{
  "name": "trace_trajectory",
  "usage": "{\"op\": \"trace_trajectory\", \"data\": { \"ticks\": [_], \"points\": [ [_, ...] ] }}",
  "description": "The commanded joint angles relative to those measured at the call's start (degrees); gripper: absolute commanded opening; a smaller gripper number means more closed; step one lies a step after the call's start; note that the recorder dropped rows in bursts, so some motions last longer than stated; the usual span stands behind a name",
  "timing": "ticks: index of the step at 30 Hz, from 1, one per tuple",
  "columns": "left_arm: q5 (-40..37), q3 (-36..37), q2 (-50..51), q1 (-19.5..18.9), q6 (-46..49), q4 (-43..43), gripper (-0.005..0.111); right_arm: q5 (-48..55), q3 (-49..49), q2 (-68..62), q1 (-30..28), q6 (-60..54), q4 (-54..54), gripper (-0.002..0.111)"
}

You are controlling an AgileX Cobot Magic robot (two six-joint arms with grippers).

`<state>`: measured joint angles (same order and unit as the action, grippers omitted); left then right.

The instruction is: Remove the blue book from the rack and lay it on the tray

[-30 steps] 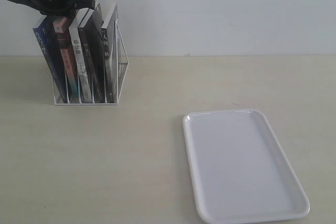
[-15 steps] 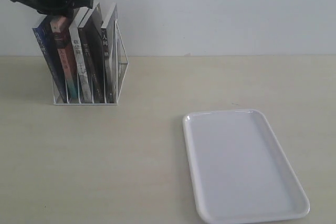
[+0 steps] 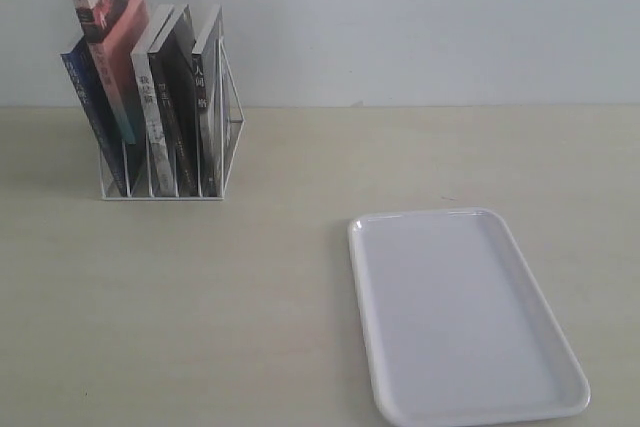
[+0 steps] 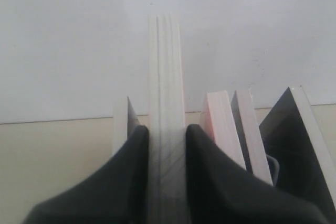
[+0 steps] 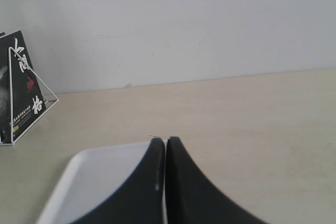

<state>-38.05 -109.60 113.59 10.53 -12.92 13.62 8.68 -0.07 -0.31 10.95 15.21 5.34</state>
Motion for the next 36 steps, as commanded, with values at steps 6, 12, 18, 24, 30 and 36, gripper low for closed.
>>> {"op": "trace_trajectory", "data": {
  "ticks": [6, 12, 18, 24, 30, 36],
  "points": [
    [1.5, -0.4, -1.9, -0.1, -0.1, 0.8, 0.005, -0.3, 0.1, 0.3, -0.2, -0.1, 0.0, 0.0],
    [1.0, -0.4, -1.9, -0.1, -0.1, 0.7, 0.005, -0.3, 0.1, 0.3, -0.2, -0.1, 0.0, 0.0],
    [0.7, -0.4, -1.9, -0.1, -0.1, -0.4, 0.005, -0.3, 0.1, 0.3, -0.2, -0.1, 0.0, 0.0],
    [0.7, -0.4, -1.8, -0.1, 0.2, -0.7, 0.005, -0.3, 0.1, 0.3, -0.2, -0.1, 0.0, 0.0],
    [0.6, -0.4, -0.6, -0.1, 0.2, -1.3, 0.005, -0.3, 0.1, 0.3, -0.2, -0.1, 0.0, 0.0],
    [1.0, -0.4, 1.6, -0.1, 0.2, -2.5, 0.005, -0.3, 0.1, 0.3, -0.2, -0.1, 0.0, 0.0]
  ]
}}
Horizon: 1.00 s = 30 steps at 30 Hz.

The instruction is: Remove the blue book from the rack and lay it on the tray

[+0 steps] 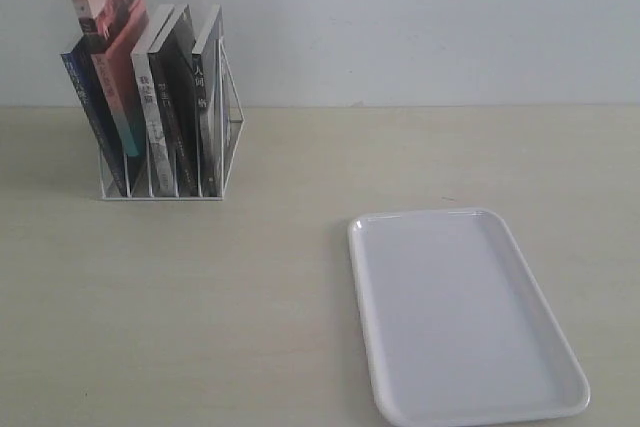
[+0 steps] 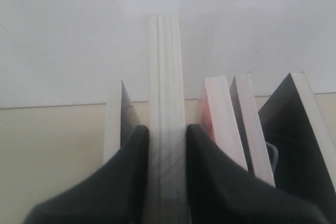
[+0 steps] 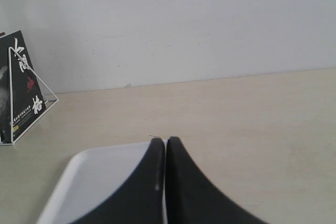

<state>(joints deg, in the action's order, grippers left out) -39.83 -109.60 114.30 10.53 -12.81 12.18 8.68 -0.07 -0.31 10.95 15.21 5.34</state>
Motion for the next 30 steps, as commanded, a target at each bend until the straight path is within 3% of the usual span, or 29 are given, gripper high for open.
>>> {"op": "trace_trajectory", "data": {
  "ticks": [1, 12, 23, 30],
  "points": [
    [2.8, -0.4, 1.3, -0.1, 0.0, -1.0, 0.005, -0.3, 0.1, 0.3, -0.2, -0.1, 0.0, 0.0],
    [3.4, -0.4, 4.0, 0.0, -4.8, -1.0, 0.005, -0.3, 0.1, 0.3, -0.2, -0.1, 0.0, 0.0],
    [2.3, -0.4, 4.0, 0.0, -1.7, -0.3, 0.045, -0.3, 0.1, 0.3, -0.2, -0.1, 0.0, 0.0],
    [2.0, -0.4, 2.1, 0.0, 0.2, -0.1, 0.047, -0.6, 0.1, 0.3, -0.2, -0.2, -0.6, 0.0]
  ]
}}
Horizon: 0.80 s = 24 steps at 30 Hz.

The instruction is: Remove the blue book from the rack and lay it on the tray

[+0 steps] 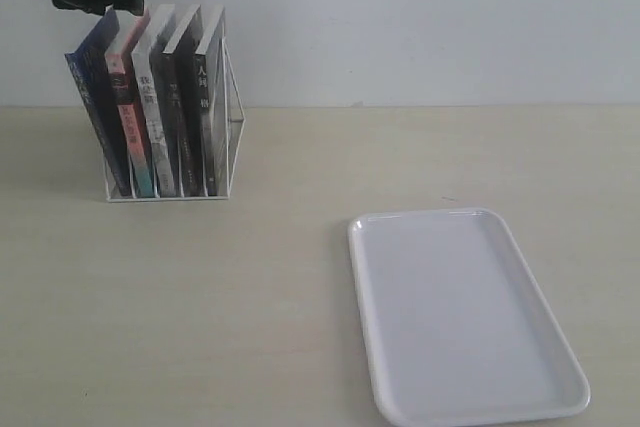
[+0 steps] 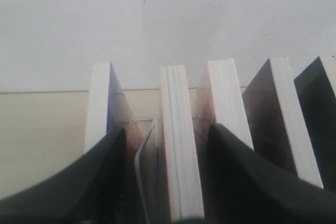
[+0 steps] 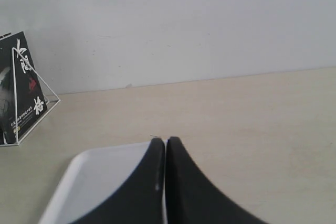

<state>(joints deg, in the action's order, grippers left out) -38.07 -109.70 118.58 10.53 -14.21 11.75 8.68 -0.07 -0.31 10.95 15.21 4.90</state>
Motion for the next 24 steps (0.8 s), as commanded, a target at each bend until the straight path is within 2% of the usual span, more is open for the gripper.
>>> {"op": "trace_trajectory", "data": {
  "ticks": [1, 7, 12, 17, 24],
  "points": [
    [0.2, -0.3, -2.9, 0.0, 1.6, 0.6, 0.047, -0.6, 0.1, 0.3, -0.2, -0.2, -0.1, 0.0],
    [-1.9, -0.3, -6.0, -0.2, 1.6, 4.4, 0.047, -0.6, 0.1, 0.3, -0.2, -0.1, -0.1, 0.0],
    [-4.6, -0.2, -5.8, -1.6, 0.9, 4.1, 0.047, -0.6, 0.1, 0.3, -0.2, -0.1, -0.1, 0.0],
    [-5.7, -0.2, -4.9, -4.6, 0.6, 0.7, 0.047, -0.6, 0.1, 0.3, -0.2, -0.1, -0.1, 0.0],
    [-5.6, -0.2, -3.4, -4.7, 3.3, 0.7, 0.047, -0.6, 0.1, 0.3, -0.2, -0.1, -0.1, 0.0]
  ]
}}
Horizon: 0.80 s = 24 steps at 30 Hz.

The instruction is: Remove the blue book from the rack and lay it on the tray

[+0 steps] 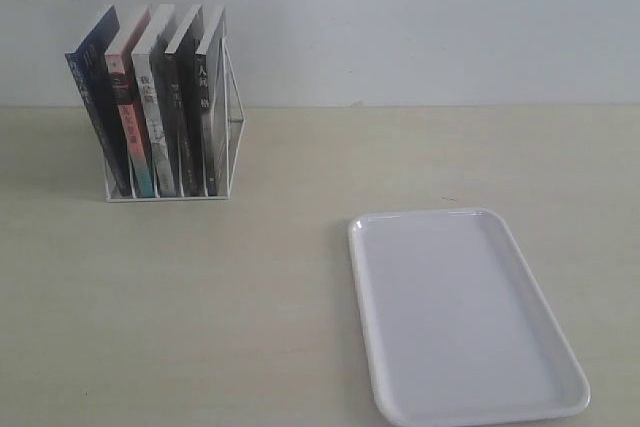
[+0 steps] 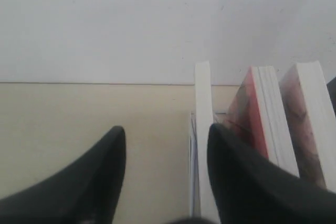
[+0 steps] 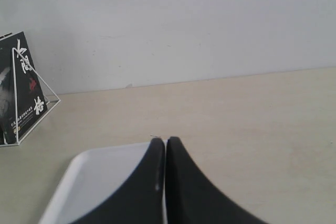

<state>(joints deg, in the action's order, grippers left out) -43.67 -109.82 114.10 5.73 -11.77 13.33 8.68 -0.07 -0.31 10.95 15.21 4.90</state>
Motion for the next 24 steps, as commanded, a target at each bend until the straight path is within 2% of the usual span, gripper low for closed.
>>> {"op": "trace_trajectory", "data": {
  "ticks": [1, 11, 24],
  "points": [
    [0.0, -0.1, 1.3, 0.1, 1.0, -0.9, 0.047, -0.6, 0.1, 0.3, -0.2, -0.1, -0.1, 0.0],
    [0.7, -0.1, 4.5, 0.1, 3.7, -5.0, 0.047, -0.6, 0.1, 0.3, -0.2, -0.1, -0.1, 0.0],
    [0.3, -0.1, 4.6, 0.1, 3.9, -5.0, 0.046, -0.6, 0.1, 0.3, -0.2, -0.1, -0.1, 0.0]
  ]
}}
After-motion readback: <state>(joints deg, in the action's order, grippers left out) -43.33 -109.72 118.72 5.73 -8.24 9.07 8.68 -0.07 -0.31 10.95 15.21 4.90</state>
